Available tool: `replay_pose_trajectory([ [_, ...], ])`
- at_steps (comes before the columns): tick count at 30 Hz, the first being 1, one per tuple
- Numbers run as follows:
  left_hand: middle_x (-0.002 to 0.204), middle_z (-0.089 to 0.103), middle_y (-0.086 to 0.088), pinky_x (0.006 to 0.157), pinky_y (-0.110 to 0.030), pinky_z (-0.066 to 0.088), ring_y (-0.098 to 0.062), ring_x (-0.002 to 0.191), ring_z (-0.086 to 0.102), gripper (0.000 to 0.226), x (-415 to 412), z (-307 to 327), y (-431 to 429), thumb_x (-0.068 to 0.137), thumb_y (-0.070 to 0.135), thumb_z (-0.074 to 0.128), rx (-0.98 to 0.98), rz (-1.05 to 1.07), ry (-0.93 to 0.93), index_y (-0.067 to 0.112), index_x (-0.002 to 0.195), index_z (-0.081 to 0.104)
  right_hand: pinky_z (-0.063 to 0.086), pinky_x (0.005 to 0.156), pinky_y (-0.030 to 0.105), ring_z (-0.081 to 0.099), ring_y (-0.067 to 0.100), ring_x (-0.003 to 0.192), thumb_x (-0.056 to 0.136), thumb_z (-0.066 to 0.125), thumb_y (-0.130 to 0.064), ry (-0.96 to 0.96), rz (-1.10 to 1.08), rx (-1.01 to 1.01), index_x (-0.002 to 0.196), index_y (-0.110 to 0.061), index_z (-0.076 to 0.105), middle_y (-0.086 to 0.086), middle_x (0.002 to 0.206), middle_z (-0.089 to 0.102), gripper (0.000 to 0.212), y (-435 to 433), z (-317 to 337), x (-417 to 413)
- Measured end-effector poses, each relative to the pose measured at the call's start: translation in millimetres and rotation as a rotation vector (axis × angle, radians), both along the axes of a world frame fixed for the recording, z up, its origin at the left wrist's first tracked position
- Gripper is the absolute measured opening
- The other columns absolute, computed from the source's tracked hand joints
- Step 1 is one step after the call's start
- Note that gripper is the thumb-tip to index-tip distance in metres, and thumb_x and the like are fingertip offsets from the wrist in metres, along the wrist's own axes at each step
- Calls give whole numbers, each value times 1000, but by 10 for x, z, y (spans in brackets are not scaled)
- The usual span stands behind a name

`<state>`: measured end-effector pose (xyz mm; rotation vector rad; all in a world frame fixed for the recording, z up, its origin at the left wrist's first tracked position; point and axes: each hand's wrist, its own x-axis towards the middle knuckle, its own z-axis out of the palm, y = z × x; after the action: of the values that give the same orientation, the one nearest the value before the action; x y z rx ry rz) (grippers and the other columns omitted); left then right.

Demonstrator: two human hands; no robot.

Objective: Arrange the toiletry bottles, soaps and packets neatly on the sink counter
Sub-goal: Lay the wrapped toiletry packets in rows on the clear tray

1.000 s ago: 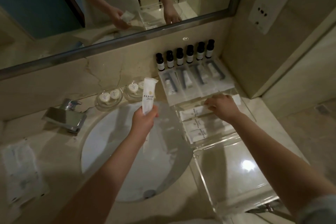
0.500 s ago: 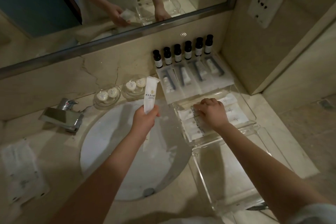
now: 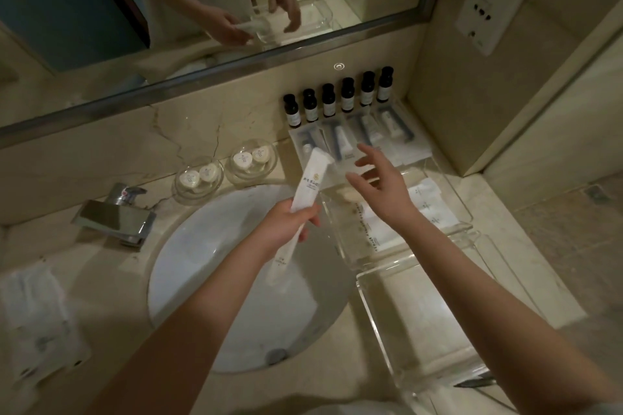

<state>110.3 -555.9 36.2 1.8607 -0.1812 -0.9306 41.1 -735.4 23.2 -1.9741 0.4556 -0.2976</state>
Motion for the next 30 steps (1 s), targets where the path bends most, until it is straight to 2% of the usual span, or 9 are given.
replay_pose_trajectory([
  [4, 79, 64, 1, 61, -24, 47, -13, 56, 53, 15, -124, 66, -112, 92, 16, 53, -5, -189, 95, 8, 101, 62, 50, 72, 29, 60, 17, 79, 89, 61, -13, -9, 78, 401, 112, -10, 57, 5, 90, 62, 23, 136, 170, 23],
  [6, 84, 66, -1, 75, -28, 49, -13, 67, 61, 18, -157, 38, -145, 93, 19, 53, 43, -279, 85, 9, 100, 65, 47, 70, 33, 57, 17, 75, 88, 61, -7, -33, 118, 369, 94, -7, 62, 4, 82, 61, 6, 144, 150, 8],
  [9, 103, 69, -7, 90, -31, 46, -18, 94, 63, 20, -165, 30, -177, 91, 26, 56, 108, -286, 7, 15, 99, 70, 48, 69, 29, 59, 15, 75, 87, 63, -9, -19, 251, 209, 92, -8, 65, 2, 82, 63, 5, 158, 200, 11],
  [13, 96, 70, -5, 82, -31, 48, -21, 94, 65, 16, -135, 75, -204, 90, 25, 60, -32, 11, -86, 15, 99, 68, 46, 73, 15, 57, 10, 86, 91, 57, -15, -87, 136, 151, 111, -18, 63, -8, 93, 62, 21, 139, 271, 13],
  [16, 86, 68, 6, 72, -20, 53, -6, 80, 67, 9, -46, 132, -179, 89, 23, 61, -226, 317, -66, 19, 92, 68, 48, 84, 23, 59, 16, 98, 95, 52, -19, -42, 20, 163, 116, -18, 60, 0, 104, 65, 23, 58, 165, -68],
  [20, 76, 69, 18, 65, -9, 52, 9, 69, 65, 19, -69, 154, -230, 92, 14, 57, -400, 399, -35, 22, 107, 66, 46, 81, 26, 60, 16, 92, 95, 51, -20, 77, 123, 119, 110, -18, 63, -3, 98, 64, 19, 173, -34, -175],
  [23, 84, 65, 12, 74, -20, 49, -1, 77, 62, 25, -175, 83, -304, 92, 15, 57, -380, 364, 0, 17, 116, 64, 41, 69, 28, 54, 14, 76, 97, 47, -19, 115, 147, 89, 97, -17, 60, -4, 83, 59, 13, 208, -153, -260],
  [26, 78, 61, 7, 67, -23, 43, -8, 73, 54, 9, -152, 27, -325, 89, 16, 61, -337, 455, 11, 19, 95, 67, 38, 64, 29, 49, 14, 68, 96, 46, -22, 135, 131, 74, 85, -20, 55, -5, 73, 53, 14, 49, -254, -374],
  [30, 77, 62, 2, 59, -20, 47, -9, 68, 58, 13, -28, -93, -317, 87, 10, 62, -210, 451, -89, 20, 80, 59, 42, 70, 35, 55, 19, 75, 85, 45, -49, 209, 148, -268, 91, -20, 59, -1, 81, 59, 33, -334, -322, -441],
])
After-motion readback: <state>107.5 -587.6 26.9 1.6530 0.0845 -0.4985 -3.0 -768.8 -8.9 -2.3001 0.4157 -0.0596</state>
